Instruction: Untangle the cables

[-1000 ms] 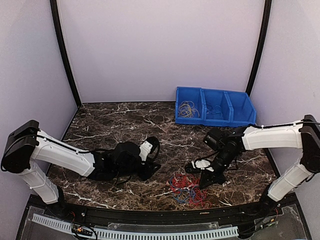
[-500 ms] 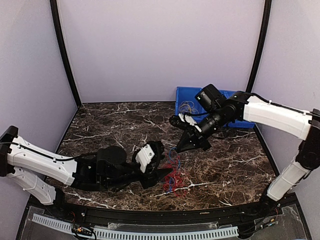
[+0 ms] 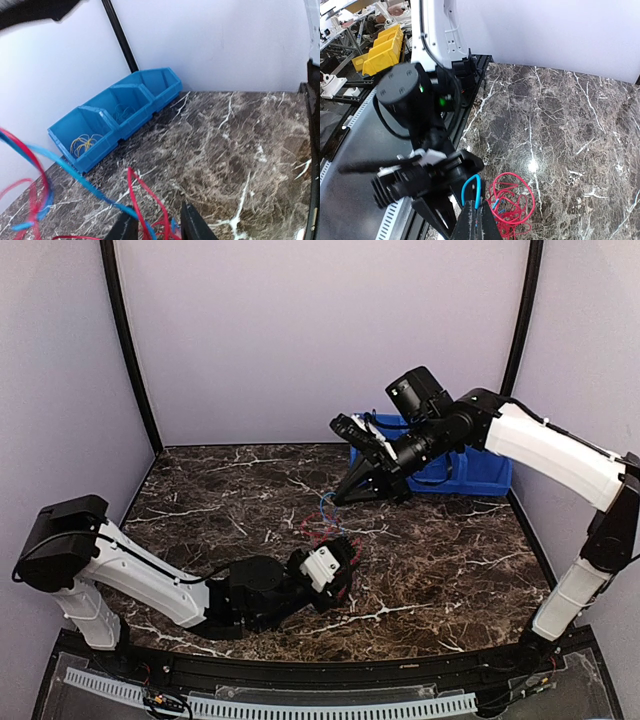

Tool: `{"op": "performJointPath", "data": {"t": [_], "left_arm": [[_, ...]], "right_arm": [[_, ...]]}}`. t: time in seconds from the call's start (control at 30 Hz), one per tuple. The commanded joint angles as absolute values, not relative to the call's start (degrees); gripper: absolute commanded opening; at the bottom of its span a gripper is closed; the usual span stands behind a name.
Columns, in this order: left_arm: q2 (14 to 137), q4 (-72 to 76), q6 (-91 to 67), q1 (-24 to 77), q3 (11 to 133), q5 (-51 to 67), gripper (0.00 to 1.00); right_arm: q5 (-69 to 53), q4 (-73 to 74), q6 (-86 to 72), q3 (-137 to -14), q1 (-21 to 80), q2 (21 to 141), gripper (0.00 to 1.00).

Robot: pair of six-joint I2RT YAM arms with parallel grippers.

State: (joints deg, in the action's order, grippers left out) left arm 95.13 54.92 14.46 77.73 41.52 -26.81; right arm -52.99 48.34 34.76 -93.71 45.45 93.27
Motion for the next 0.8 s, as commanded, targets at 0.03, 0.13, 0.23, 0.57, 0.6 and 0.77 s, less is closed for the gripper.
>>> {"op": "performJointPath", "data": {"t": [0.03, 0.13, 0.23, 0.57, 0.6, 0.77], "left_arm": [[102.2, 68.1, 18.8, 77.5, 42.6, -31.9, 0.19], [104.1, 67.6, 17.9, 76.9, 41.9, -32.7, 0.07], [104.5, 66.5, 17.1, 76.7, 40.5, -33.4, 0.00], [99.0, 39.8, 16.0, 76.6, 35.8, -35.6, 0.00], [98.0, 38.6, 14.7, 76.6, 35.2, -35.6, 0.00], [92.3, 32.7, 5.1, 76.6, 30.8, -37.4, 0.08]], "right_arm": [[-57.9, 49.3, 32.3, -96.9, 45.8, 92.5, 0.00], [-60.0, 50.5, 32.0, -100.5, 44.8, 92.5, 0.00], [-62.3, 51.9, 31.8, -105.6, 43.1, 93.0, 0.00], [-77.7, 48.9, 24.6, -117.4, 32.1, 93.6, 0.00], [-78.8, 48.0, 23.1, -118.4, 30.9, 93.9, 0.00], [-73.0, 48.9, 25.8, -119.6, 26.8, 94.0, 0.00]]}}
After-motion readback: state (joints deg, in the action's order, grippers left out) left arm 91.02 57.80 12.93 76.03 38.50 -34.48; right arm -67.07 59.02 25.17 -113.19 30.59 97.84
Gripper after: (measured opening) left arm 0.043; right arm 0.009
